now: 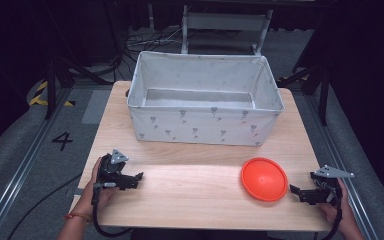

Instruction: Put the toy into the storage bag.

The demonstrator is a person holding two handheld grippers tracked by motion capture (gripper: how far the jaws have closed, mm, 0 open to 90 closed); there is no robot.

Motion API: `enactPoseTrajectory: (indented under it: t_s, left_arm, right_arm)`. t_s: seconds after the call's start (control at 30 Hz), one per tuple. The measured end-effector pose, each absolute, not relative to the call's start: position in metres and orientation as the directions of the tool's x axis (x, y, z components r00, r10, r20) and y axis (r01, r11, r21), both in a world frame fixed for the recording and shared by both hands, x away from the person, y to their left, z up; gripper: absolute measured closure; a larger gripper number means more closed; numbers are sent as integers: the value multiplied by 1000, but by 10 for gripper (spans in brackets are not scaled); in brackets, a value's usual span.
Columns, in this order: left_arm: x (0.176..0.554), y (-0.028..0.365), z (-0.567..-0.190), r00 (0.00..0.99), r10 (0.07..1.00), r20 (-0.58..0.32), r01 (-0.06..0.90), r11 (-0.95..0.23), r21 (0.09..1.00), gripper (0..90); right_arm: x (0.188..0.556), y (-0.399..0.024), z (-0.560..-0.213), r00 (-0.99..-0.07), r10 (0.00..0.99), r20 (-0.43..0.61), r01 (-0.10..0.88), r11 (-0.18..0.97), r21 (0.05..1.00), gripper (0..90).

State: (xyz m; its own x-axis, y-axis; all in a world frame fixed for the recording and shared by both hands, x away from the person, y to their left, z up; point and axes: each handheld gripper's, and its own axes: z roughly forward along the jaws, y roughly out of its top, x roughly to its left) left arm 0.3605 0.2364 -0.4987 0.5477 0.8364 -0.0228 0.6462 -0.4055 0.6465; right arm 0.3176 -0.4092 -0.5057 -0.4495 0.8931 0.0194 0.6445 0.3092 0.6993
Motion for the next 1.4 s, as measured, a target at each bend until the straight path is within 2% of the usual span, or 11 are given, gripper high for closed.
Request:
enactPoseTrajectory:
  t_s: [0.3,0.37,0.53,0.73,0.77,0.8,0.83,0.9,0.93,1.17,1.4]
  left_arm:
    - [357,246,-498,610,792,-14,609,-457,648,3]
    - [357,247,-498,618,786,-19,608,-463,645,3]
    - [358,249,-498,632,775,-16,597,-473,648,3]
    - [359,249,-498,628,778,-11,597,-472,648,1]
    - [359,249,-498,628,778,-11,597,-473,648,1]
    - [359,249,-498,628,778,-11,597,-473,648,1]
    - [359,249,-498,628,778,-11,597,-473,648,1]
    - [359,249,-498,628,778,-10,597,-473,648,1]
    - [359,249,-498,628,778,-11,597,-473,648,2]
    - [359,249,-498,628,778,-11,597,-473,648,1]
    - [359,249,-498,628,778,-12,597,-473,648,1]
  right_arm:
    - [318,-409,-506,-457,889,20,643,314,699,0]
    - [317,-409,-506,-496,868,19,627,343,700,4]
    - [315,-408,-505,-516,856,18,619,358,699,9]
    - [307,-405,-503,-573,819,25,588,389,709,113]
    - [308,-404,-502,-572,820,29,592,387,707,165]
    - [308,-404,-502,-572,820,29,592,387,707,165]
    - [308,-404,-500,-579,814,42,589,382,712,222]
    - [306,-400,-490,-569,822,30,566,364,740,184]
    - [305,-399,-483,-584,810,59,553,343,759,178]
    - [310,-378,-454,-636,771,38,506,379,775,188]
    - [336,-356,-459,-671,740,42,530,439,726,173]
